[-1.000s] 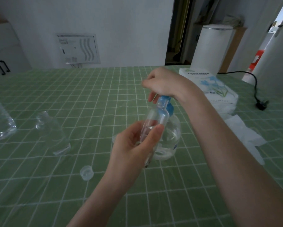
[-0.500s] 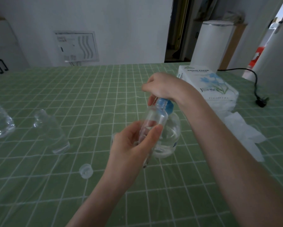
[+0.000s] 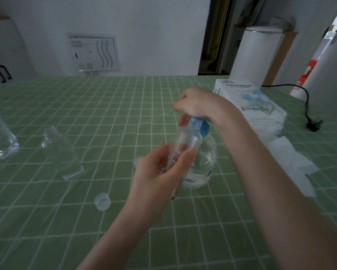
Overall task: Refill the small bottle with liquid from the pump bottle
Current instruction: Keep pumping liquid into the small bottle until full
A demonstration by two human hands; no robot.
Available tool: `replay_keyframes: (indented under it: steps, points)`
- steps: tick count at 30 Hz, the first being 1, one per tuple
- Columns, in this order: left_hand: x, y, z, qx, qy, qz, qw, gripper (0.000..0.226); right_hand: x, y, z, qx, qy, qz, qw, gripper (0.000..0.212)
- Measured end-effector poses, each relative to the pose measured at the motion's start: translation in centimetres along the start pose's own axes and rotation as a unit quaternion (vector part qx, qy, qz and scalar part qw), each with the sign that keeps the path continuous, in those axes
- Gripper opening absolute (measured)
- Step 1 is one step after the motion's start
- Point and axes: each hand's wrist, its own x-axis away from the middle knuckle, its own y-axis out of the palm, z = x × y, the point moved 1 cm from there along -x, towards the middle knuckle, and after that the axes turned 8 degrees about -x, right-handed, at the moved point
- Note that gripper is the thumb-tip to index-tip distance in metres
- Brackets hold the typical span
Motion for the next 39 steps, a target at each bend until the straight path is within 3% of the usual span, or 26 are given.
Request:
replay_keyframes:
  steps: [10, 23, 39]
  points:
    - [-0.1, 0.0, 0.0, 0.012, 0.006, -0.011, 1.0, 0.033, 0.4, -0.7, -0.5, -0.006, -0.019, 0.036, 0.999, 0.033]
    - [0.0, -0.1, -0.4, -0.012, 0.01, 0.001, 1.0, 0.027, 0.3, 0.2, 0.0, -0.006, 0.011, 0.003, 1.0, 0.033]
    - [-0.2, -0.2, -0.5, -0.008, 0.011, -0.001, 1.0, 0.022, 0.3, -0.2, -0.4, -0.01, -0.01, 0.025, 1.0, 0.033]
